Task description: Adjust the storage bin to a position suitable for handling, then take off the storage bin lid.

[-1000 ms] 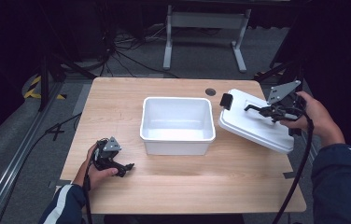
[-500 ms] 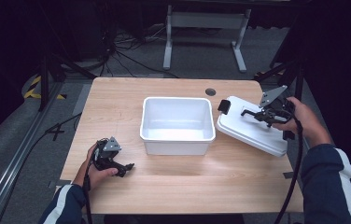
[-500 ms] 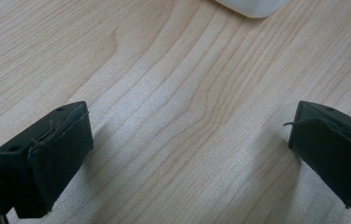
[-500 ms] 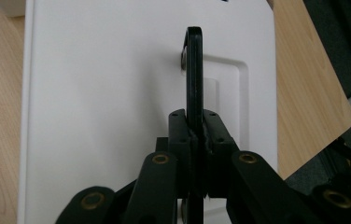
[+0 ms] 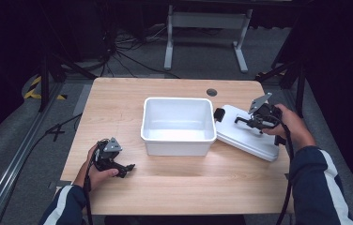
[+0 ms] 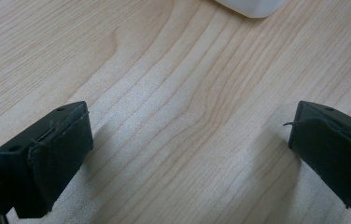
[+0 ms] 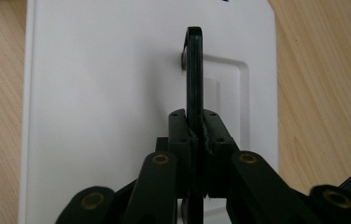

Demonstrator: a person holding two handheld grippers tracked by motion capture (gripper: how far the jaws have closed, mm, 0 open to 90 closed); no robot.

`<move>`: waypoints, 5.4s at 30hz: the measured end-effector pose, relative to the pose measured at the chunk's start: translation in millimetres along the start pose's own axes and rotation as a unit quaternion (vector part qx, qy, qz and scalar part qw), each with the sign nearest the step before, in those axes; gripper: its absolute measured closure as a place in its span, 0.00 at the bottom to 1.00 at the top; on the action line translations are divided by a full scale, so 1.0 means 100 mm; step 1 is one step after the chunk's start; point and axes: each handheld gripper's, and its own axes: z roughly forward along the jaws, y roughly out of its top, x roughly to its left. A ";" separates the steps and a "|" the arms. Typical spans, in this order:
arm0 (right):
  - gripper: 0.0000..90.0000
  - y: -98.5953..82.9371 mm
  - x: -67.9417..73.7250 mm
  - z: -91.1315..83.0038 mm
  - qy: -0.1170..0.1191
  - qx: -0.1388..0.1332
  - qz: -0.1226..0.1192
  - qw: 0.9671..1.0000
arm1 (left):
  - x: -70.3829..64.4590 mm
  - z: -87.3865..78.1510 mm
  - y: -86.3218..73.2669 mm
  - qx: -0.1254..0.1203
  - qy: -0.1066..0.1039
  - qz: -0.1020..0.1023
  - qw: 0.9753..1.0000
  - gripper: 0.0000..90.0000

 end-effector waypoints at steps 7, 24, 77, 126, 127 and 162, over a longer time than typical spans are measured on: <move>0.94 0.03 0.02 0.13 0.005 -0.001 0.006 1.000 | 0.00 0.00 0.00 0.000 0.000 0.000 1.000 0.00; 0.93 -0.02 0.04 0.30 0.014 0.006 0.020 1.000 | 0.00 0.00 0.00 0.000 0.000 0.000 1.000 0.00; 0.56 -0.34 0.42 -0.28 -0.026 -0.153 0.109 0.982 | 0.01 0.00 0.00 -0.001 -0.004 0.002 1.000 0.00; 0.28 -1.34 1.33 -0.06 -0.047 -0.190 0.154 0.968 | 0.01 0.00 0.00 -0.002 -0.002 0.002 1.000 0.00; 0.27 -1.37 1.35 -0.03 -0.048 -0.188 0.163 0.967 | 0.01 0.00 0.00 -0.001 -0.002 0.001 1.000 0.00; 0.23 -1.65 1.38 0.21 -0.012 -0.193 0.244 0.950 | 0.00 0.00 0.00 0.000 -0.002 -0.001 1.000 0.00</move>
